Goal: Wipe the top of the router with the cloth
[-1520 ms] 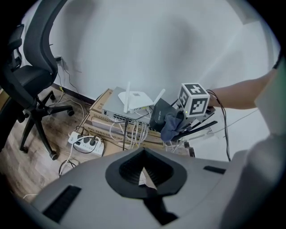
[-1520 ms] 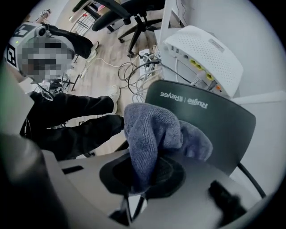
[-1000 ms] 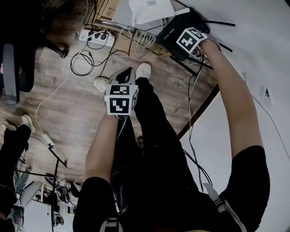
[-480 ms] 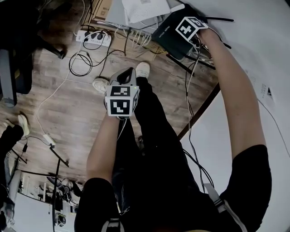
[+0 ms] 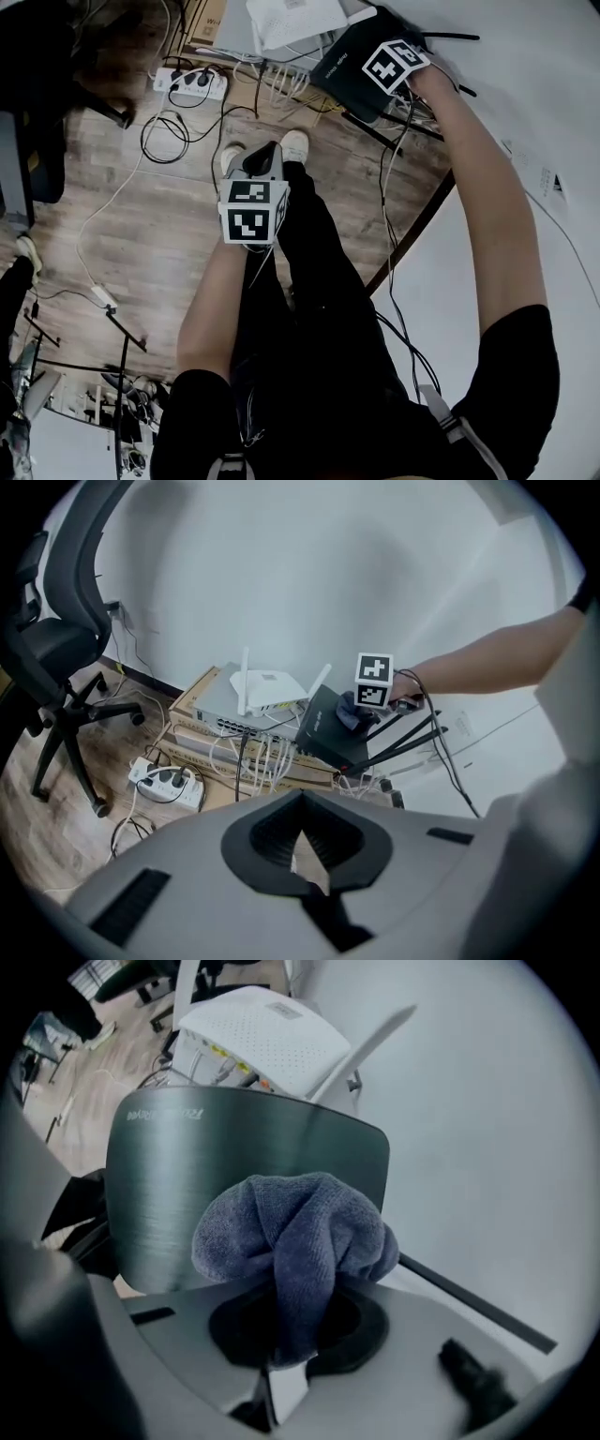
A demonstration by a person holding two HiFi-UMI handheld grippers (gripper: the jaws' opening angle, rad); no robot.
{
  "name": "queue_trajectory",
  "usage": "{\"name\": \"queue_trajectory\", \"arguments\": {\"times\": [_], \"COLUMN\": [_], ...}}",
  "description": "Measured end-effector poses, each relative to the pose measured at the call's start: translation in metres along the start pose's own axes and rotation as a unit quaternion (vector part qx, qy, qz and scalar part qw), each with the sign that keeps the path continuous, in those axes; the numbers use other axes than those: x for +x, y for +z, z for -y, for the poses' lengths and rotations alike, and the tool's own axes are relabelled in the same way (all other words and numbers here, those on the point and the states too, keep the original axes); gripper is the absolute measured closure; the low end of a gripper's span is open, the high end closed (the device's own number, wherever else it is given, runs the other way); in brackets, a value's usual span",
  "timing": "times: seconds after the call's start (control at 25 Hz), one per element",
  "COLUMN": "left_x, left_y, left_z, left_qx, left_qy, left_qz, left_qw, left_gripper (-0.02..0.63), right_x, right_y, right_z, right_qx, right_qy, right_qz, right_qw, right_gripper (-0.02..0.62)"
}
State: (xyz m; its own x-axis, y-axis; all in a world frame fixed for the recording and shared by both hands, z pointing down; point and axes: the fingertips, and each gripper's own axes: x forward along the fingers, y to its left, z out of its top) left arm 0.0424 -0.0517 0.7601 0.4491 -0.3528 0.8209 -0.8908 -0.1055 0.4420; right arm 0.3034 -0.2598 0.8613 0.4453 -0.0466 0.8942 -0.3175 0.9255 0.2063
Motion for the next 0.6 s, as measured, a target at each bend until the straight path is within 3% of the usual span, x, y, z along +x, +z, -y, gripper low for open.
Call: {"name": "queue_trajectory", "arguments": {"times": [0.08, 0.2, 0.32, 0.44, 0.6], "left_x": [-0.004, -0.022, -0.051, -0.090, -0.147], "left_y": [0.009, 0.026, 0.057, 0.097, 0.157], "left_z": [-0.003, -0.011, -0.007, 0.012, 0.046], "left_qx": [0.009, 0.021, 0.035, 0.049, 0.065], "left_qy": [0.003, 0.026, 0.040, 0.043, 0.038], "left_qz": [0.010, 0.032, 0.058, 0.087, 0.131], "left_qw": [0.9999, 0.9989, 0.9969, 0.9940, 0.9885], "left_gripper": [0.595, 0.595, 0.595, 0.595, 0.595], "right_x": [-0.009, -0.044, -0.102, -0.171, -0.262], "right_y": [0.001, 0.006, 0.004, -0.014, -0.054], "right_z": [0.004, 0.011, 0.018, 0.014, -0.001], "right_qx": [0.032, 0.058, 0.133, 0.221, 0.357], "right_qy": [0.017, 0.008, 0.005, 0.000, -0.005], "right_qz": [0.016, 0.058, 0.140, 0.235, 0.338], "right_qw": [0.999, 0.997, 0.981, 0.947, 0.871], "right_gripper": [0.551, 0.551, 0.551, 0.551, 0.551]}}
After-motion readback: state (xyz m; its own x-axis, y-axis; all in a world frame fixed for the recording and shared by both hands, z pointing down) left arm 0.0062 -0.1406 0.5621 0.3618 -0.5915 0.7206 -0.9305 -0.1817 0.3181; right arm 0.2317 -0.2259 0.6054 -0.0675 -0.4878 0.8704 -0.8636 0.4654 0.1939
